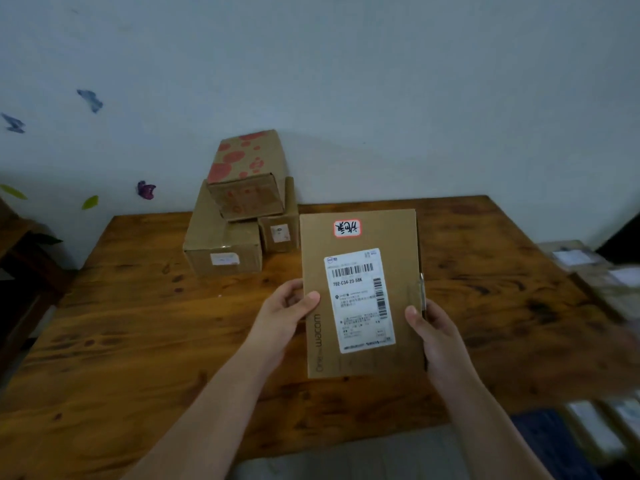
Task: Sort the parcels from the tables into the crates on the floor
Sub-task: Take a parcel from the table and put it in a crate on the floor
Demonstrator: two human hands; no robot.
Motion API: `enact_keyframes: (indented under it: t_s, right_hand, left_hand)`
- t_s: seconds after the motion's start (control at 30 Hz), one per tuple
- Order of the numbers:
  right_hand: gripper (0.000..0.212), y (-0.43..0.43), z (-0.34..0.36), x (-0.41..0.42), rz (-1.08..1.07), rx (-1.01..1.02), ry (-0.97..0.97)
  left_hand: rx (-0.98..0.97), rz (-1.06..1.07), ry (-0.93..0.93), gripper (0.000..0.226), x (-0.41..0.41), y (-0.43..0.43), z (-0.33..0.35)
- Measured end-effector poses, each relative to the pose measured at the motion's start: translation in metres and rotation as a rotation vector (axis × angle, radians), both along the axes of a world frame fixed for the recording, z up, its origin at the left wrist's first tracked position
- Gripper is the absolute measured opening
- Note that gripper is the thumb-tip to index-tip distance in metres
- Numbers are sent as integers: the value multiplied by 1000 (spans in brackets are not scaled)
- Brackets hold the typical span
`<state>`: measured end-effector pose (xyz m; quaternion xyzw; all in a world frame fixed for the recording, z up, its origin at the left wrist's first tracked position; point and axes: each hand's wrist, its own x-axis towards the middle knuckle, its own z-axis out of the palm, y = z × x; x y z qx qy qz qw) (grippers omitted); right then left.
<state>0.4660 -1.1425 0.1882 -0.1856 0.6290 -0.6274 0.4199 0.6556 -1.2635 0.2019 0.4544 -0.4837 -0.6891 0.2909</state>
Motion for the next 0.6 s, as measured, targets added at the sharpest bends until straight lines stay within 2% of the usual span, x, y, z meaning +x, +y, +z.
enact_keyframes:
  t_s: [0.13, 0.27, 0.33, 0.43, 0.5, 0.57, 0.6]
  right_hand:
    - [21, 51, 11, -34, -39, -22, 24]
    - [36, 120, 25, -92, -33, 12, 97]
    - [30, 156, 33, -124, 11, 63, 179]
    - [14, 214, 45, -170, 28, 139, 330]
    - [14, 250, 46, -201, -53, 233, 469]
    - [34, 281, 36, -229, -259, 264, 527]
    - [43, 296, 29, -240, -379, 242, 480]
  left_hand:
    - [-20, -85, 17, 26, -46, 31, 18]
    - [-28, -120, 94, 24, -107, 64, 48]
    - [-75, -209, 44, 17, -134, 85, 60]
    - [-128, -352, -95, 18, -174, 131, 64]
    - [-88, -322, -72, 16, -202, 166, 56]
    - [40, -208, 1, 14, -230, 197, 47]
    - [122, -143, 45, 13, -243, 212, 43]
